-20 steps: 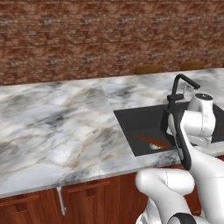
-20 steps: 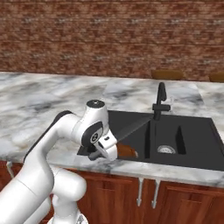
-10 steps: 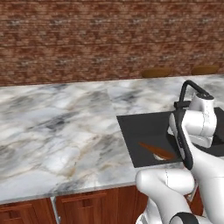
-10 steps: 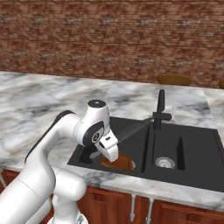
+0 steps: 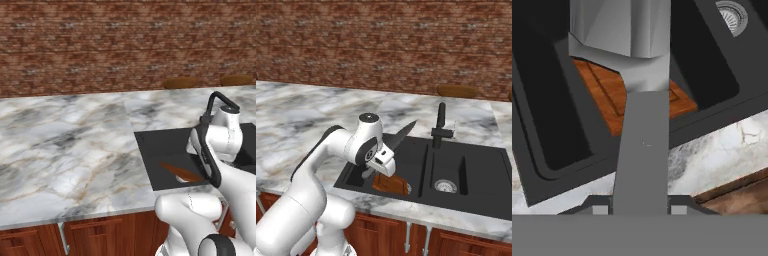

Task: Move the cutting board and knife to the sink. Then move spray from the cabinet to the counter.

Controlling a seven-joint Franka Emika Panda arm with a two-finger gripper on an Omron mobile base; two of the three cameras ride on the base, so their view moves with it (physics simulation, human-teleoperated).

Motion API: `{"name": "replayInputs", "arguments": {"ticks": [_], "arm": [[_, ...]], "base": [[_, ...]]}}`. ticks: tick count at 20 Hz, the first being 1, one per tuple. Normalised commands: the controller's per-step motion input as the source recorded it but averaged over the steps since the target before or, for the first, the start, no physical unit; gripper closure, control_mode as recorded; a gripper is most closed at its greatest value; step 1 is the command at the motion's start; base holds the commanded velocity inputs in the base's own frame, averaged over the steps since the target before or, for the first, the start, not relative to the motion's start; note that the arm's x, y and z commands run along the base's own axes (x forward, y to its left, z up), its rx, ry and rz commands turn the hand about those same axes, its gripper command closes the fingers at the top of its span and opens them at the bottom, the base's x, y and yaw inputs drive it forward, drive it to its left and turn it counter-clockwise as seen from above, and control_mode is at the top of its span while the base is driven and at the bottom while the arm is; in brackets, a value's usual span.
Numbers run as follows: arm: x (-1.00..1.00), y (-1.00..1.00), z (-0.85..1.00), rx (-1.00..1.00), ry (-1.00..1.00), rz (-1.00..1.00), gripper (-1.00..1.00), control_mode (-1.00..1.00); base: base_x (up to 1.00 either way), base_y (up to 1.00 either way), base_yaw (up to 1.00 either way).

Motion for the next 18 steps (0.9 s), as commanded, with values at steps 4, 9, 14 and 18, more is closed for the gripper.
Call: {"name": "replayInputs", "arguments": {"ticks": [4,9,14,18], "arm": [[0.67,0.0,0.0,0.0,-0.02,0.03,1.0,-1.0],[0.62,0.05,-0.03,0.0,0.0,0.0,1.0,-1.0],[0.71,0.16,-0.19,-0.02,0.0,0.0,1.0,-1.0],[0.46,0.15,-0.48,-0.06,0.0,0.0,1.0,-1.0]], "base": [[0.0,0.0,0.0],[0.0,0.0,0.0],[0.0,0.0,0.0],[0.0,0.0,0.0]]}}
